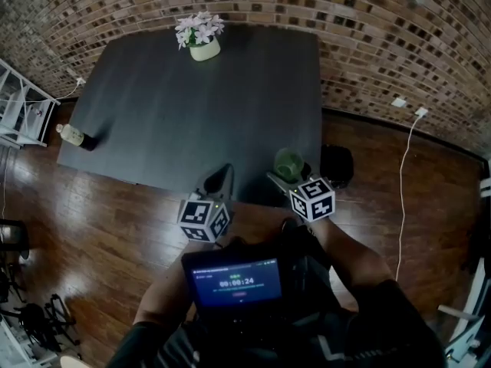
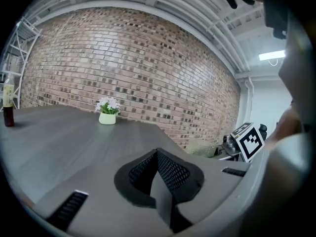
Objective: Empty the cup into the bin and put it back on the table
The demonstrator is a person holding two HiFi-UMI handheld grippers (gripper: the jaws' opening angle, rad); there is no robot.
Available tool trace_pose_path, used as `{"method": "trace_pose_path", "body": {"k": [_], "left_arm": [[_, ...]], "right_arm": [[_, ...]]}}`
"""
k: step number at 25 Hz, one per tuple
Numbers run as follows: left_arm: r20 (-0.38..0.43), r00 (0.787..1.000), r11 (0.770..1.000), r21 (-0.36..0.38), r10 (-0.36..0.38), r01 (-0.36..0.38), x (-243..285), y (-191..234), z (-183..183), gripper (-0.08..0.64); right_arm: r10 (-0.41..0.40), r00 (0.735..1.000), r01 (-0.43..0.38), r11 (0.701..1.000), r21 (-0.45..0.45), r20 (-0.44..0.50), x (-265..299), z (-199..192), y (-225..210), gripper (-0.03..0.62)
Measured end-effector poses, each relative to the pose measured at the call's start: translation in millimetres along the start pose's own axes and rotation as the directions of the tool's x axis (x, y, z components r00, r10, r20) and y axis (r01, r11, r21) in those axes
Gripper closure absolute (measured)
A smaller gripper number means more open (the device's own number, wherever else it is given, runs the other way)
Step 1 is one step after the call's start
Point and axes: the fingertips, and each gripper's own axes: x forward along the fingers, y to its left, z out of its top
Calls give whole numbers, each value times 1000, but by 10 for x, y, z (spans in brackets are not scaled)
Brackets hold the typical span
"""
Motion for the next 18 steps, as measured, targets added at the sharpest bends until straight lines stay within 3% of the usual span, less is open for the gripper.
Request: {"method": "trace_pose_path", "body": {"k": [18], "left_arm": [[-9,1000,1000,-10,17,-17,215,142,-366,563]], "right_arm": [[40,999,-41,999,-21,-20,321,-228,-57,209]]}}
